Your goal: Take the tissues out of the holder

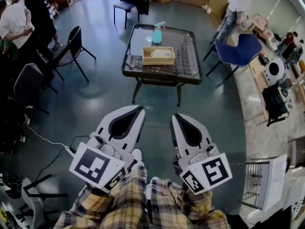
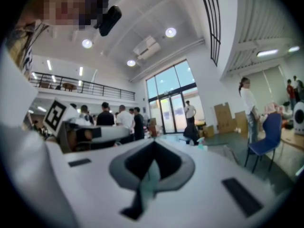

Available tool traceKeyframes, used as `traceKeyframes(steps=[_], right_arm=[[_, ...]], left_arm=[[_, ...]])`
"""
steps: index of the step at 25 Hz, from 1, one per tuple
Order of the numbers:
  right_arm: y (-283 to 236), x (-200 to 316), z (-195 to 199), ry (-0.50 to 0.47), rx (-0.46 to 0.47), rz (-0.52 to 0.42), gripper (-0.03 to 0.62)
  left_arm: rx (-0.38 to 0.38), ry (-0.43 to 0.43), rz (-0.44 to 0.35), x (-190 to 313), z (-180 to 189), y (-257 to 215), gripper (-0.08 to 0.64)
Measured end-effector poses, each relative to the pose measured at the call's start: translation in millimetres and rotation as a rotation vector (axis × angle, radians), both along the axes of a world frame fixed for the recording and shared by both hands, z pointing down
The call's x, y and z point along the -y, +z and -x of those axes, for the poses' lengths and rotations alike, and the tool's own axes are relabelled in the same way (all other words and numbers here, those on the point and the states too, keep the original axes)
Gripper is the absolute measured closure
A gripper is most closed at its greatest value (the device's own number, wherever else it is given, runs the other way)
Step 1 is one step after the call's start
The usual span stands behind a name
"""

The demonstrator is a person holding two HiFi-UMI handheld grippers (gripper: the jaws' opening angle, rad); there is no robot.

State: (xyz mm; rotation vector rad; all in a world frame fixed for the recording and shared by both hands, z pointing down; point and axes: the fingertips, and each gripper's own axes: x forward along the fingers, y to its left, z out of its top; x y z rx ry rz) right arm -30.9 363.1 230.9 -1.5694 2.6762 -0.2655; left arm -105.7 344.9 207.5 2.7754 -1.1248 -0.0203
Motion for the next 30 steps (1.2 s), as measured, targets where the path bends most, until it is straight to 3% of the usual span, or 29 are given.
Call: traceKeyframes(steps=[14,30], right_arm=[[8.8,112.5,20.2,0.067,0.000,0.002,0.583],[25.9,302.4,-46.5,0.014,-0.008,0.064,0.583]], left_arm=[[-0.001,0.046,0.012,108.6,28.0,15.2,0.549],[-0.006,-0.013,0.067,298.0,-34.4,32.3,0.549]])
